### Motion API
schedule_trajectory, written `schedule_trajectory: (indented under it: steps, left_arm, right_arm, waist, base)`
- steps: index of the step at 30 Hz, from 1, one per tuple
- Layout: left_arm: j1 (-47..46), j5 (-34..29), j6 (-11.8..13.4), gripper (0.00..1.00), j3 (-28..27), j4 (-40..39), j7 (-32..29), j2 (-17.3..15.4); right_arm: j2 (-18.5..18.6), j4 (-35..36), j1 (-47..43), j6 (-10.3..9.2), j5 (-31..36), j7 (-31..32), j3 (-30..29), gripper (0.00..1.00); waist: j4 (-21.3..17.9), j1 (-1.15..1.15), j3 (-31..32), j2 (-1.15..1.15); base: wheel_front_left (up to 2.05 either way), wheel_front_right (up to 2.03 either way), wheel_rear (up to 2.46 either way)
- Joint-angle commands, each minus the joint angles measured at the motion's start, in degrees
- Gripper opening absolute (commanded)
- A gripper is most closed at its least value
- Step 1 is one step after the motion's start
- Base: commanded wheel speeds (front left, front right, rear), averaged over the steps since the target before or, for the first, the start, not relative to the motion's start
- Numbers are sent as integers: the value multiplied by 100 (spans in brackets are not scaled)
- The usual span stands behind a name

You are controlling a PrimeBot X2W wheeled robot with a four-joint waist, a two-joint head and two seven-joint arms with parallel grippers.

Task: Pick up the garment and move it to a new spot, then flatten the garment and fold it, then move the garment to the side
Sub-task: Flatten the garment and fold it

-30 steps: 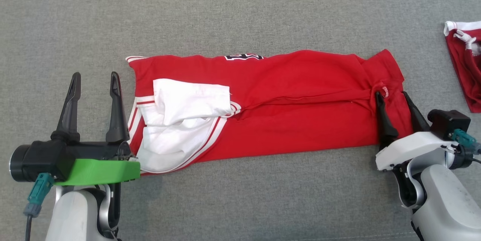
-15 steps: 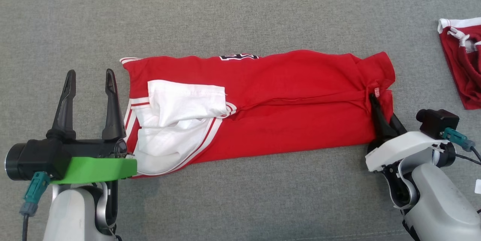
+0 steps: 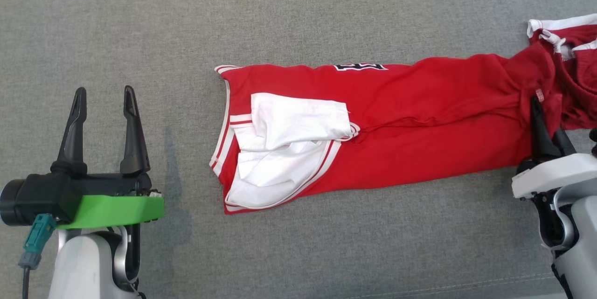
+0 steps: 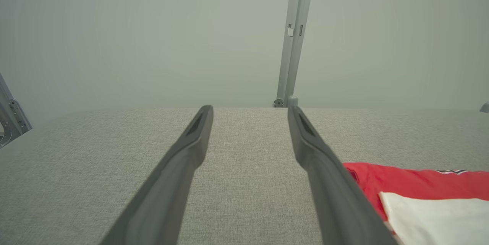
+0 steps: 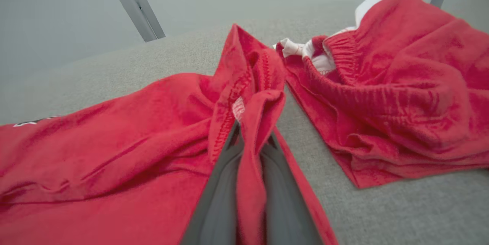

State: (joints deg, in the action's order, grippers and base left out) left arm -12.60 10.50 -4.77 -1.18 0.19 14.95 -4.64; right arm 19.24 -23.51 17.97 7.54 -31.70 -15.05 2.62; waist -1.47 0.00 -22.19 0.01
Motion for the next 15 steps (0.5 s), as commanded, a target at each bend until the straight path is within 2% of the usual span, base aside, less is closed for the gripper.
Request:
schedule_trajectory:
  steps: [1, 5, 10, 15]
  left_arm:
    - [20, -30, -24, 100, -34, 15, 18, -7]
    - [56, -63, -27, 100, -46, 15, 18, 2]
    - [23, -77, -66, 100, -24, 49, 18, 13]
    - [-42, -79, -84, 100, 55, 55, 18, 43]
  right_arm:
    - [11, 177, 62, -10, 201, -25, 94, 0]
    - [-245, 866, 167, -9, 448, 21, 358, 0]
    - [-788, 1620, 410, -8, 646, 384, 795, 0]
    - [-1213, 1873, 653, -8, 708, 652, 1414, 0]
  waist:
    - [-35, 0, 47, -1]
    - [-74, 0, 116, -1]
    - [-51, 0, 146, -1]
    - [57, 0, 129, -1]
  base:
    - [0, 0, 0]
    - [0, 0, 0]
    - [0, 0, 0]
    - [0, 0, 0]
